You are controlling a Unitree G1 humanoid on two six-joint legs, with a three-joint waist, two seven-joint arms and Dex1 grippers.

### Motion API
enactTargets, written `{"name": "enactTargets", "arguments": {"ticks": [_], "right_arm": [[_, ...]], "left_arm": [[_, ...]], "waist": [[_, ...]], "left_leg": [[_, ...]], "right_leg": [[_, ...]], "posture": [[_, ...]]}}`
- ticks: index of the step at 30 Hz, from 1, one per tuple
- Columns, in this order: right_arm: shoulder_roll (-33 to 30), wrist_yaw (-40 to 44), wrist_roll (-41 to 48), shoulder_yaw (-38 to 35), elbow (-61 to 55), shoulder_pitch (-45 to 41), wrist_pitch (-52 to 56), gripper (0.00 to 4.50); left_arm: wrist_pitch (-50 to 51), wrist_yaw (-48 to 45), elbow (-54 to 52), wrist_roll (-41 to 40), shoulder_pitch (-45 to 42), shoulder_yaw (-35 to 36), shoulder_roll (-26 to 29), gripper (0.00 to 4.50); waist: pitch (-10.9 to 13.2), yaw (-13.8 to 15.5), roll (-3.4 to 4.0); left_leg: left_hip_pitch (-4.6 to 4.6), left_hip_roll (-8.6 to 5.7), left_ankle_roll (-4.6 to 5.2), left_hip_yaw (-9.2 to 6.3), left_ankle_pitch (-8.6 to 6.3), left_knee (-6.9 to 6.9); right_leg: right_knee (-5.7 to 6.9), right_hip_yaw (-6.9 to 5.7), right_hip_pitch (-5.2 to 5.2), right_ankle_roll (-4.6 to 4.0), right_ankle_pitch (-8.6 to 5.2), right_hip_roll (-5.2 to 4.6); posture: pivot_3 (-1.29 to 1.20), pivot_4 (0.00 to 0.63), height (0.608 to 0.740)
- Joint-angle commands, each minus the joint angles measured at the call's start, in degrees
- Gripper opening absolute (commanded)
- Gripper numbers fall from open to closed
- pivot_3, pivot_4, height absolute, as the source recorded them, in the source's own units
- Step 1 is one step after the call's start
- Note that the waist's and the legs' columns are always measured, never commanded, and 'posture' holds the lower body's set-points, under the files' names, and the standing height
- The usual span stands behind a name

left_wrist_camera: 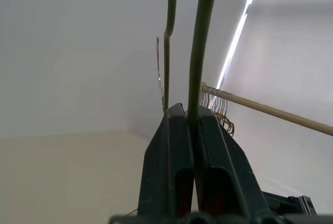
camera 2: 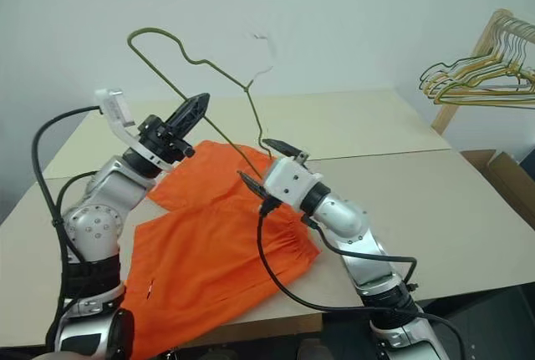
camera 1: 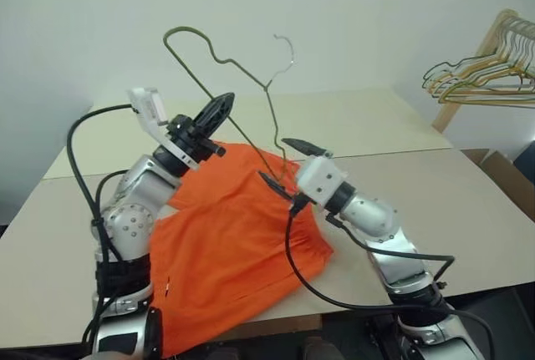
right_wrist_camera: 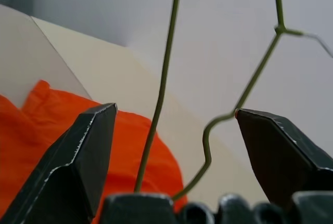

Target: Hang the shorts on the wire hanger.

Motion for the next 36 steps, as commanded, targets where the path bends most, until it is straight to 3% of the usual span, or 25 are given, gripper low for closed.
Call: {"name": "enactTargets", "arguments": {"ticks": [1,5,9,15,30,33,36], "right_arm": [[-5.12,10.99,22.41,-9.41,-5.33,-0.64,13.69,4.13],[-12.29,18.82,43.59,-16.44,-2.0,-3.87,30.01,4.13],[-18.54,25.83,51.01,-14.62,4.22,-8.61,41.31,4.13],[-16.54,29.28,53.65,-10.89,11.36,-14.18,47.21,4.13],[-11.02,31.96,48.13,-4.28,13.33,-19.57,45.76,4.13],[-10.52,31.89,47.91,-4.66,14.84,-20.21,46.35,3.55],[-10.7,32.61,47.47,-4.78,15.6,-20.17,46.14,2.51]], "left_arm": [[0.62,-8.89,-0.63,-5.75,-1.56,4.15,4.65,0.0],[4.12,-17.2,-0.42,-15.47,-2.01,7.7,8.55,0.0],[5.75,-24.07,0.45,-20.78,-2.41,9.09,10.58,0.0],[7.18,-27.04,1.48,-22.48,-2.88,7.03,10.35,0.0],[7.35,-25.7,-0.69,-22.6,-1.96,4.86,7.6,0.0],[7.36,-25.57,-0.98,-22.6,-1.71,4.81,7.42,0.0],[7.37,-25.56,-1.14,-22.62,-1.34,4.84,7.32,0.0]], "waist": [[0.03,0.03,-0.01],[0.11,0.08,0.0],[0.15,-0.05,0.03],[0.15,-0.06,0.0],[0.15,0.1,0.0],[0.15,0.11,0.0],[0.15,0.17,0.0]], "left_leg": [[0.0,0.0,0.06,0.0,-0.03,0.0],[0.0,0.02,0.55,-0.06,-0.31,0.01],[0.04,0.04,0.54,-0.05,-0.31,0.01],[-0.02,0.03,0.57,-0.02,-0.32,0.03],[-0.13,0.01,0.54,-0.06,-0.31,0.03],[-0.13,0.01,0.53,-0.05,-0.31,0.03],[-0.13,0.01,0.53,-0.06,-0.31,0.03]], "right_leg": [[0.0,0.0,0.0,0.0,0.0,-0.01],[-0.07,-0.09,0.03,0.0,0.0,-0.04],[-0.06,-0.07,0.1,-0.01,-0.01,-0.05],[-0.09,-0.06,0.07,-0.01,0.0,-0.08],[-0.03,-0.09,-0.1,0.0,0.0,-0.14],[-0.02,-0.08,-0.1,0.0,0.01,-0.15],[-0.03,-0.09,-0.11,0.0,0.01,-0.15]], "posture": [[0.0,0.0,0.74],[-0.01,0.0,0.74],[-0.02,0.0,0.74],[-0.02,0.0,0.74],[-0.01,0.0,0.74],[-0.01,0.0,0.74],[0.0,0.0,0.74]]}}
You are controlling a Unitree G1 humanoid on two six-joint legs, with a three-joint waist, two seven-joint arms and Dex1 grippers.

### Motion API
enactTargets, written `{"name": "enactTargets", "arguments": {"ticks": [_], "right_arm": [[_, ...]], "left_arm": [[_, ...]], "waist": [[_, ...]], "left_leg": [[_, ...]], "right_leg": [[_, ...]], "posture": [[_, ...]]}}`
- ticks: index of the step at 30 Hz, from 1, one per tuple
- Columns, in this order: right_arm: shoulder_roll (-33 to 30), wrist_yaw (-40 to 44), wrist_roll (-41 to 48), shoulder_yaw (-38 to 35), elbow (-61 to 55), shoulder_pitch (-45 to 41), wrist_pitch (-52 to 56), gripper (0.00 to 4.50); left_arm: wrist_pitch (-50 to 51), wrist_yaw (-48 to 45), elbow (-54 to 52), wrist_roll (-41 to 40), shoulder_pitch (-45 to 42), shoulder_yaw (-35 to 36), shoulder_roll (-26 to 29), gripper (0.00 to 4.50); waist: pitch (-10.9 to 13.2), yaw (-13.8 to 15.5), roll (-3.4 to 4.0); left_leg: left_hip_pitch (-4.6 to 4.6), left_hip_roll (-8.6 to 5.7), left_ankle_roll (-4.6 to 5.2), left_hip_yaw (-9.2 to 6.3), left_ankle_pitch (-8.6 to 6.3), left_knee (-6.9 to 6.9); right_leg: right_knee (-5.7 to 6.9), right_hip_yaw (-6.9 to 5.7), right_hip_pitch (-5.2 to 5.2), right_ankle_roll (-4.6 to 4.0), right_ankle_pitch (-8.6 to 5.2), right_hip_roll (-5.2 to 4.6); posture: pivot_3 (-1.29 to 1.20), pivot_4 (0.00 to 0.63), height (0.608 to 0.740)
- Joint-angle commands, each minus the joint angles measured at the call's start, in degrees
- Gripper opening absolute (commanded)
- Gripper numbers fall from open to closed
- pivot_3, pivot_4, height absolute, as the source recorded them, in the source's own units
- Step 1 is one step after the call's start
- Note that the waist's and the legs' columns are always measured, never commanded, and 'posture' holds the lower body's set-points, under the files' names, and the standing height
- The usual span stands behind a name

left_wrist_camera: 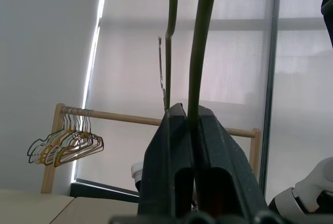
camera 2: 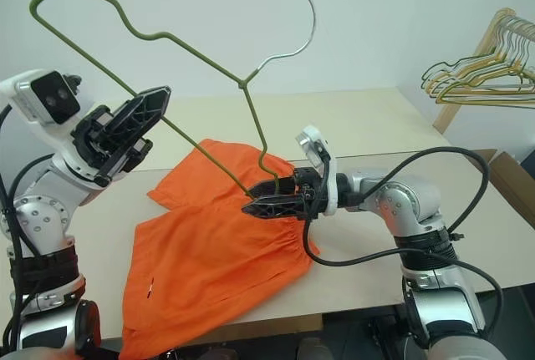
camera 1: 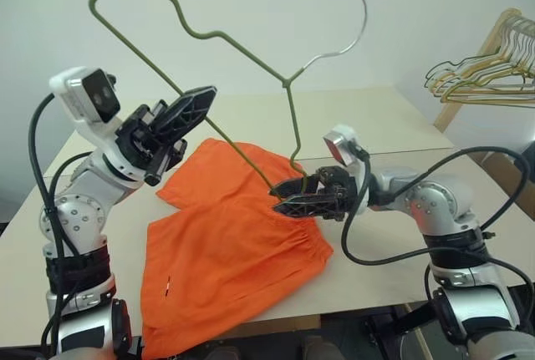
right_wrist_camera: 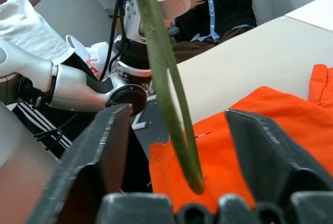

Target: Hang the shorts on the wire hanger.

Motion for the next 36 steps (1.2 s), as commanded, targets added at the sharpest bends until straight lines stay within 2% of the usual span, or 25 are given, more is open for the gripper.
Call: {"name": "enactTargets", "arguments": {"ticks": [1,7,11,15,16,21,27,30,32,36], "right_arm": [[-0.09,1.43,-0.1,-1.26,0.33,-1.4,-0.69,2.14],[-0.24,2.3,-0.76,-1.2,0.53,-0.95,-0.99,0.04],[0.3,2.43,-1.07,-1.57,0.32,-0.65,-1.13,0.01],[1.06,1.82,-0.46,-2.82,-0.07,-0.42,-0.88,0.0],[1.33,1.25,-0.02,-3.5,-0.22,-0.29,-0.68,0.0],[2.04,-2.21,2.31,-7.53,-1.2,0.84,0.14,0.0],[0.81,-9.08,5.35,-13.17,-2.8,4.51,3.3,0.0],[-1.35,-14.52,3.98,-15.44,-3.48,7.36,4.75,0.0],[-6.46,-15.01,3.13,-15.53,-3.06,10.12,8.14,0.0],[-13.37,-13.09,2.75,-14.25,-2.55,13.32,11.84,0.0]], "left_arm": [[-0.14,0.1,-1.75,-1.51,-0.12,0.33,-0.11,0.0],[-0.11,-0.29,-1.67,-1.22,0.11,0.16,-0.01,0.0],[-1.09,-1.56,-1.34,1.23,0.68,-0.67,0.02,0.0],[-0.88,-0.2,-0.21,4.7,1.33,-2.43,0.44,0.94],[-0.61,-0.12,0.42,6.04,1.97,-3.04,0.82,1.36],[-0.36,-2.61,2.55,13.13,7.12,-6.9,3.53,2.72],[-4.76,-4.58,2.91,26.35,11.76,-13.42,7.33,4.47],[-6.99,-5.53,2.76,30.03,12.18,-14.1,8.53,4.47],[-8.3,-7.14,2.46,32.21,12.14,-14.15,10.42,4.47],[-8.82,-10.07,1.06,33.84,12.74,-14.41,13.53,4.47]], "waist": [[0.0,0.02,0.0],[0.0,-0.01,0.0],[0.0,0.01,0.0],[0.0,0.01,0.0],[0.0,0.01,0.0],[0.0,-0.2,0.01],[-0.01,-0.29,0.01],[-0.01,-0.12,0.01],[-0.01,0.08,0.01],[0.01,-0.14,0.04]], "left_leg": [[0.0,0.0,0.0,0.0,0.0,0.0],[-0.03,0.0,0.0,0.0,0.0,0.0],[-0.05,-0.02,0.0,0.01,0.0,0.0],[-0.05,-0.01,-0.01,0.0,0.0,0.0],[-0.06,-0.02,-0.02,0.0,0.01,0.0],[-0.1,-0.02,-0.02,0.01,0.01,-0.01],[-0.8,-0.04,-0.54,0.03,0.32,0.07],[-0.83,-0.04,-0.5,0.03,0.3,0.07],[-0.84,-0.05,-0.11,0.03,0.07,0.07],[-0.85,-0.03,-0.04,0.06,0.03,0.07]], "right_leg": [[0.0,0.0,0.0,0.0,0.0,0.0],[0.01,0.0,-0.03,0.0,0.0,0.0],[0.01,0.0,-0.04,0.0,0.0,-0.01],[0.01,-0.01,-0.06,0.0,0.0,0.0],[0.01,0.0,-0.06,0.0,0.0,-0.01],[0.04,0.02,-0.13,0.0,0.0,0.0],[0.25,0.05,-0.91,-0.05,0.03,-0.04],[0.21,0.05,-0.9,-0.05,0.03,-0.11],[0.19,0.02,-0.89,-0.04,0.03,-0.17],[0.13,0.02,-0.9,-0.05,0.03,-0.39]], "posture": [[0.0,0.0,0.74],[0.0,0.0,0.74],[0.0,0.0,0.74],[-0.01,0.0,0.74],[-0.01,0.0,0.74],[-0.02,0.0,0.74],[-0.04,0.0,0.74],[-0.05,0.0,0.74],[-0.05,0.0,0.74],[-0.06,0.0,0.74]]}}
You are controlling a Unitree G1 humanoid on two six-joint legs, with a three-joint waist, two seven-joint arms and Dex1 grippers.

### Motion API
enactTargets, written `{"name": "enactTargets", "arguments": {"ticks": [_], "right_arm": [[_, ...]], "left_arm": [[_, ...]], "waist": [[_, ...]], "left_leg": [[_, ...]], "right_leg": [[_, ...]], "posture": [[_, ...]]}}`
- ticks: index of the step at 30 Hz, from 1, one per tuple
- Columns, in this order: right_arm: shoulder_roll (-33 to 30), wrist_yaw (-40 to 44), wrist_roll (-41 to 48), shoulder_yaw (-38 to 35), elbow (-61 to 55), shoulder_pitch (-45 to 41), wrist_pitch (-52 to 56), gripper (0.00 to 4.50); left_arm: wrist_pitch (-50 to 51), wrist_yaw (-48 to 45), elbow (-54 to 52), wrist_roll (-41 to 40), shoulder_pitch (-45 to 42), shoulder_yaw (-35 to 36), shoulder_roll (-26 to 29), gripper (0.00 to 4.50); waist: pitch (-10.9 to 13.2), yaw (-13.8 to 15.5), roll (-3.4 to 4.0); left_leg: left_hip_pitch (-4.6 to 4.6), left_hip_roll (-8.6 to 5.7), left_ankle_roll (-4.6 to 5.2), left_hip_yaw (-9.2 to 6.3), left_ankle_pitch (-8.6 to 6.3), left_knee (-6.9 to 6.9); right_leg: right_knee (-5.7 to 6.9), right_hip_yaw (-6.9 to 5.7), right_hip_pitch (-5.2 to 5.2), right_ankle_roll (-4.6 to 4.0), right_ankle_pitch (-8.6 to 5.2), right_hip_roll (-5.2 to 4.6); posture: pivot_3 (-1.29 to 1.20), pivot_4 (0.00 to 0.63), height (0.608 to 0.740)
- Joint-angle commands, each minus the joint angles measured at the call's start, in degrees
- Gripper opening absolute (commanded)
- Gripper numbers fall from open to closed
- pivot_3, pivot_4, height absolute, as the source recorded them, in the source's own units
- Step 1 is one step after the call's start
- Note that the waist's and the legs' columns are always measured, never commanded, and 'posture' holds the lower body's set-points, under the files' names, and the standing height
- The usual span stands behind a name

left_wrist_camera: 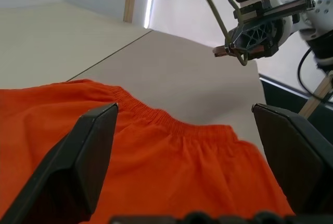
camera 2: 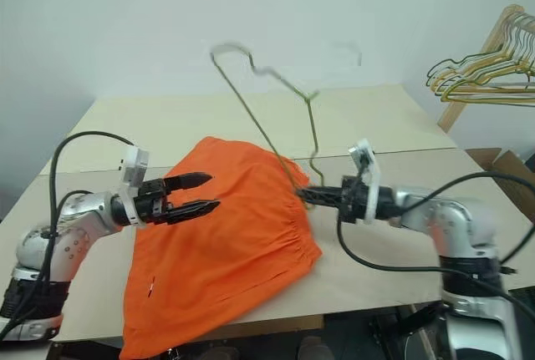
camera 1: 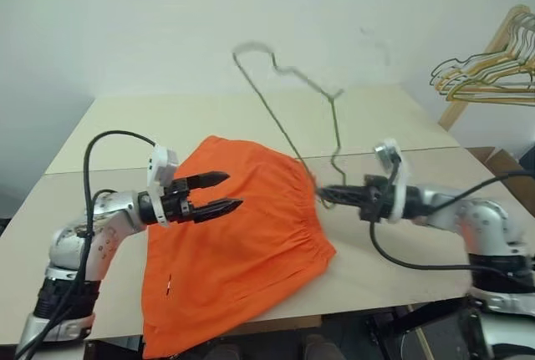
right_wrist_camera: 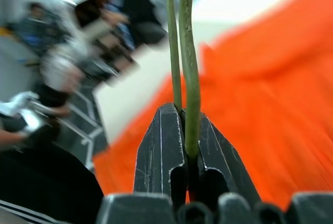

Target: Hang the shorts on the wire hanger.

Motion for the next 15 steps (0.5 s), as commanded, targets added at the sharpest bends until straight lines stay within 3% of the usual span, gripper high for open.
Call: {"name": "enactTargets", "arguments": {"ticks": [1,6,15], "right_arm": [[-5.55,5.74,2.24,-1.35,1.76,1.89,4.09,0.0],[-18.58,19.51,-0.3,5.36,14.02,4.83,9.97,0.0],[-27.47,35.83,-9.36,17.85,24.27,4.95,5.97,0.0]], "left_arm": [[-1.23,-4.07,-4.03,0.4,0.79,0.29,2.7,4.47],[-4.52,-7.39,-8.25,5.86,4.76,-2.69,6.94,4.47],[-5.39,-9.3,-11.18,9.85,6.79,-5.79,9.35,4.47]], "waist": [[0.0,-0.25,0.0],[0.01,-0.26,0.02],[0.01,-0.29,0.19]], "left_leg": [[0.0,0.02,0.0,0.02,0.0,0.0],[0.04,0.0,0.18,0.12,-0.06,0.04],[0.06,0.02,0.2,0.19,-0.06,0.09]], "right_leg": [[-0.01,0.01,0.0,0.0,0.0,0.0],[-0.07,0.0,0.12,0.01,0.0,-0.11],[-0.05,-0.02,0.14,0.03,0.01,0.03]], "posture": [[-0.06,0.0,0.74],[-0.06,0.0,0.74],[-0.06,0.0,0.74]]}}
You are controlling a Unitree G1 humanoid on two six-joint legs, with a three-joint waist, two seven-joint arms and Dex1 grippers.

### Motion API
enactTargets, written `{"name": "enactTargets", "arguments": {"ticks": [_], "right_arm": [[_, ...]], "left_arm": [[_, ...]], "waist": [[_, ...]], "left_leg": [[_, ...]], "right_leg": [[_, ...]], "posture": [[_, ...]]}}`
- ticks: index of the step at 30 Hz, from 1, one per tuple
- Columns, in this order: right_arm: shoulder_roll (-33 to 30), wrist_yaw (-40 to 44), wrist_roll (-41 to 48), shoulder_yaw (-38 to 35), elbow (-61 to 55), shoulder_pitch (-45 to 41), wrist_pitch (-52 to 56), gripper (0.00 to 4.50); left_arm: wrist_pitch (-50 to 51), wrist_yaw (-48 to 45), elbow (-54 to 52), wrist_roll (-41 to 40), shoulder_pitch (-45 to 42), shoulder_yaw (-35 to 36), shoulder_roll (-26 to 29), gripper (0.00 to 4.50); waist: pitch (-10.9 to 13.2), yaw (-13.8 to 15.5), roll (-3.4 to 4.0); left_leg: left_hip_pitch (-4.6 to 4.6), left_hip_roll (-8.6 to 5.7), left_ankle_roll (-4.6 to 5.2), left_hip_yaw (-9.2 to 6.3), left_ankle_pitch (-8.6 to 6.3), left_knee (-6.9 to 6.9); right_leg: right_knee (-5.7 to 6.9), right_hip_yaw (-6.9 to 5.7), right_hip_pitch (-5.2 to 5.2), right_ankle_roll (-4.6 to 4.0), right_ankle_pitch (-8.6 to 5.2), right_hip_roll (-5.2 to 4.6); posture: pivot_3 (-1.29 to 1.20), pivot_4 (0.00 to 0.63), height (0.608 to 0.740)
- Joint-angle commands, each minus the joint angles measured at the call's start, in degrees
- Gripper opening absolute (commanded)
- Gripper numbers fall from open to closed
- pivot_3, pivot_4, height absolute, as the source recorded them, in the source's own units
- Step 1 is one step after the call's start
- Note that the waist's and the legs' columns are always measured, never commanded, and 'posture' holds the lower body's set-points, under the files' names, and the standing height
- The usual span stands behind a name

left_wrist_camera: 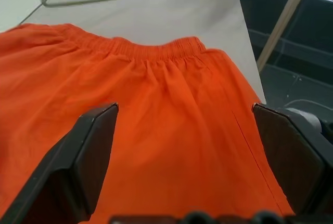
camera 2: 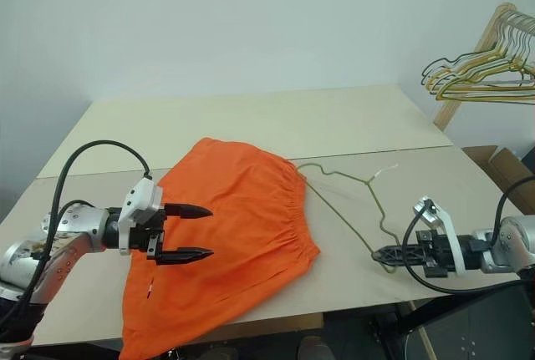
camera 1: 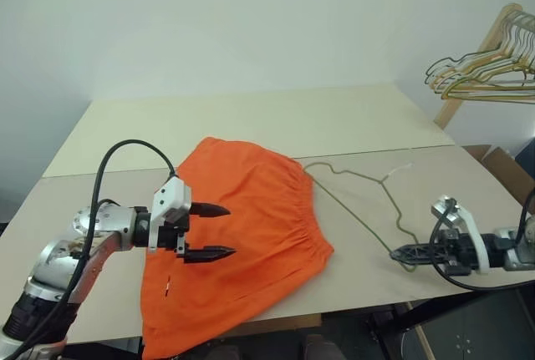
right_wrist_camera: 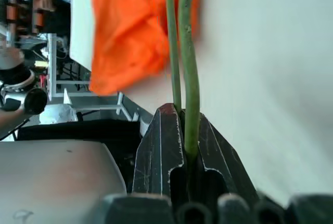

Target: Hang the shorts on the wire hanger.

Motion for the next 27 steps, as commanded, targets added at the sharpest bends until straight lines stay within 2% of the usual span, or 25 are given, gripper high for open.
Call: {"name": "enactTargets", "arguments": {"ticks": [1,7,15,27], "right_arm": [[-1.9,5.73,-2.02,1.35,2.79,-1.56,-1.55,0.0],[-1.64,8.84,-5.0,2.99,6.65,-2.16,-2.12,0.0],[1.35,7.28,-6.64,2.64,6.02,-0.7,-1.71,0.0],[2.38,6.46,-6.37,0.39,6.2,1.78,-1.99,0.0]], "left_arm": [[-0.38,-0.98,-2.18,0.04,-0.11,-0.35,0.95,4.47],[-0.59,-1.26,-3.28,1.12,0.49,-0.94,1.89,4.47],[-1.19,-1.79,-3.83,2.41,1.57,-1.13,2.79,4.47],[-1.46,-0.96,-3.71,3.02,1.82,-1.67,2.02,4.47]], "waist": [[-0.01,0.01,0.03],[-0.01,0.2,0.04],[-0.03,0.38,0.07],[-0.04,1.29,0.09]], "left_leg": [[0.0,0.0,0.01,0.0,0.0,0.0],[0.0,0.01,0.01,-0.01,-0.01,0.03],[0.0,0.0,0.01,-0.02,-0.01,0.03],[0.01,-0.01,0.01,-0.01,-0.01,0.05]], "right_leg": [[0.0,0.0,0.0,0.0,0.0,0.08],[0.01,0.01,0.02,0.02,0.02,0.06],[0.02,0.01,0.01,0.03,0.02,0.06],[0.03,0.01,0.01,0.03,0.02,0.06]], "posture": [[-0.06,0.0,0.74],[-0.05,0.0,0.74],[-0.04,0.0,0.74],[-0.04,0.0,0.74]]}}
